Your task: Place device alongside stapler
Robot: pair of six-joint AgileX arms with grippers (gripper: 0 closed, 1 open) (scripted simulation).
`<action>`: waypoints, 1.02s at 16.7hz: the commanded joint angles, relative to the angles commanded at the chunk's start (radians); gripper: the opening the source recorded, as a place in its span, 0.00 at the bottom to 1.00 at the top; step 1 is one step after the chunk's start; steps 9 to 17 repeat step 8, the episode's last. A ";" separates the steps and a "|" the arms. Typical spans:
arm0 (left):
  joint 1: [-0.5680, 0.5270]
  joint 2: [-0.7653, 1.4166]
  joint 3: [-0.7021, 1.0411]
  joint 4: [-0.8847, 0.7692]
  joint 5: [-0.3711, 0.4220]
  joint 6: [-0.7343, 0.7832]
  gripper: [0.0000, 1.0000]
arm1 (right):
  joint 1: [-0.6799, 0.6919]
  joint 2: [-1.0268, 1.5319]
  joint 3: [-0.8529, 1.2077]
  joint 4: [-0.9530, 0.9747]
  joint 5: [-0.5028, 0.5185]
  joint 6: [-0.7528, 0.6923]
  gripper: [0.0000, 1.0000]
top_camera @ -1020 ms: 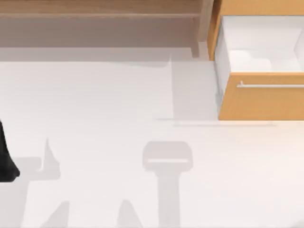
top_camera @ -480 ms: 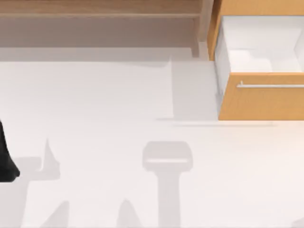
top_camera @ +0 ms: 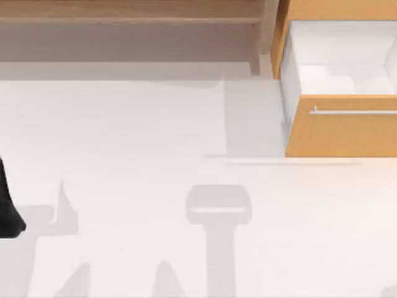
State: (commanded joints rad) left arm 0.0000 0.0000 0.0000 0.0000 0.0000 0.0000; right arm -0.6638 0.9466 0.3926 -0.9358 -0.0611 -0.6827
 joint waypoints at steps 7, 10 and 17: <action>0.000 0.000 0.000 0.000 0.000 0.000 1.00 | 0.000 0.000 0.000 0.000 0.000 0.000 1.00; 0.000 0.000 0.000 0.000 0.000 0.000 1.00 | 0.000 0.000 0.000 0.000 0.000 0.000 1.00; 0.000 0.000 0.000 0.000 0.000 0.000 1.00 | 0.000 0.000 0.000 0.000 0.000 0.000 1.00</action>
